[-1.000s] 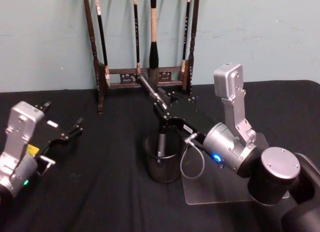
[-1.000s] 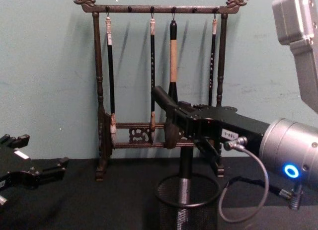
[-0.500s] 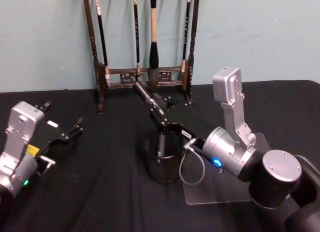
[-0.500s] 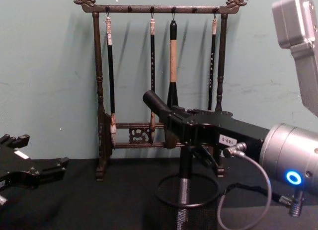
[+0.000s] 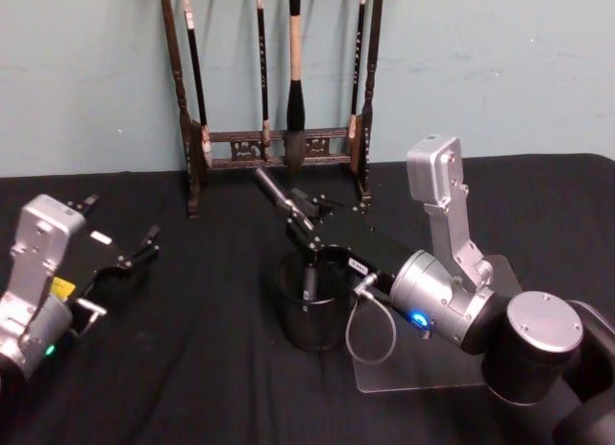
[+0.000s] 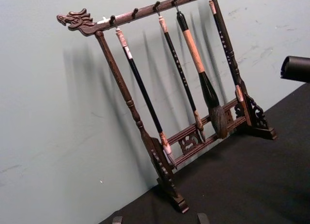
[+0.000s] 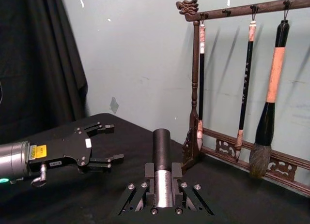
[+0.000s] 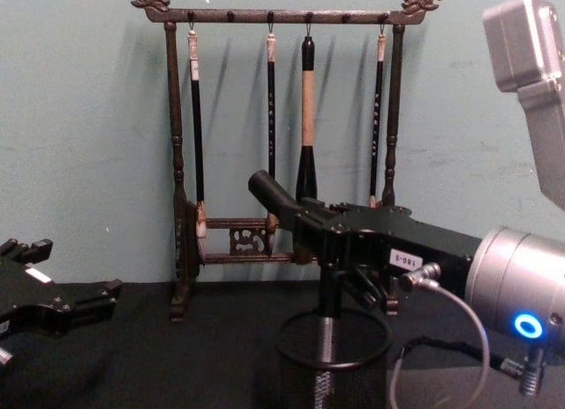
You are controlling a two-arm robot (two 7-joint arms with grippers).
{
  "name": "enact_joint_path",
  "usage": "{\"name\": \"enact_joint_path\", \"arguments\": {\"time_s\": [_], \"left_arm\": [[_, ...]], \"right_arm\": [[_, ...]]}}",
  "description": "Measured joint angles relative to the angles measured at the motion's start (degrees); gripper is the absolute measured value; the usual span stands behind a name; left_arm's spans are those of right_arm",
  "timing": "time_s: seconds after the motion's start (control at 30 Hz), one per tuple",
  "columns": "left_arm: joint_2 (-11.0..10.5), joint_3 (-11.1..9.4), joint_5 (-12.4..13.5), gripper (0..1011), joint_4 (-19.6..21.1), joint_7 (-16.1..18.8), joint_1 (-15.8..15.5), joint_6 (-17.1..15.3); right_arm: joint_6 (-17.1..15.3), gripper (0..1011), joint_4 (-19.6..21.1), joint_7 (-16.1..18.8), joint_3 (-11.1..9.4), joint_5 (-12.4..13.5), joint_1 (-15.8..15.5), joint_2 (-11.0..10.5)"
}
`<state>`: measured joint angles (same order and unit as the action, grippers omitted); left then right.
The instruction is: Pick up the water-based marker from the table and place it into the pen holder.
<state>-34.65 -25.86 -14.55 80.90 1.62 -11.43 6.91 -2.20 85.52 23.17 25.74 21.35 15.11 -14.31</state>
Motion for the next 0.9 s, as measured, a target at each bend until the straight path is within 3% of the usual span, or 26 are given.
{"name": "enact_joint_path", "arguments": {"time_s": [0.67,0.77,0.8,0.83,0.9], "left_arm": [[0.0,0.0,0.0,1001,0.0,0.0,0.0,0.0],[0.0,0.0,0.0,1001,0.0,0.0,0.0,0.0],[0.0,0.0,0.0,1001,0.0,0.0,0.0,0.0],[0.0,0.0,0.0,1001,0.0,0.0,0.0,0.0],[0.0,0.0,0.0,1001,0.0,0.0,0.0,0.0]], "right_arm": [[-0.15,209,-0.07,-0.16,0.11,-0.02,0.03,-0.09],[-0.14,248,-0.07,-0.16,0.08,-0.02,0.03,-0.06],[-0.14,327,-0.07,-0.16,0.08,-0.02,0.03,-0.06],[-0.14,327,-0.07,-0.16,0.08,-0.02,0.03,-0.06],[-0.14,427,-0.07,-0.16,0.06,-0.02,0.03,-0.05]]}}
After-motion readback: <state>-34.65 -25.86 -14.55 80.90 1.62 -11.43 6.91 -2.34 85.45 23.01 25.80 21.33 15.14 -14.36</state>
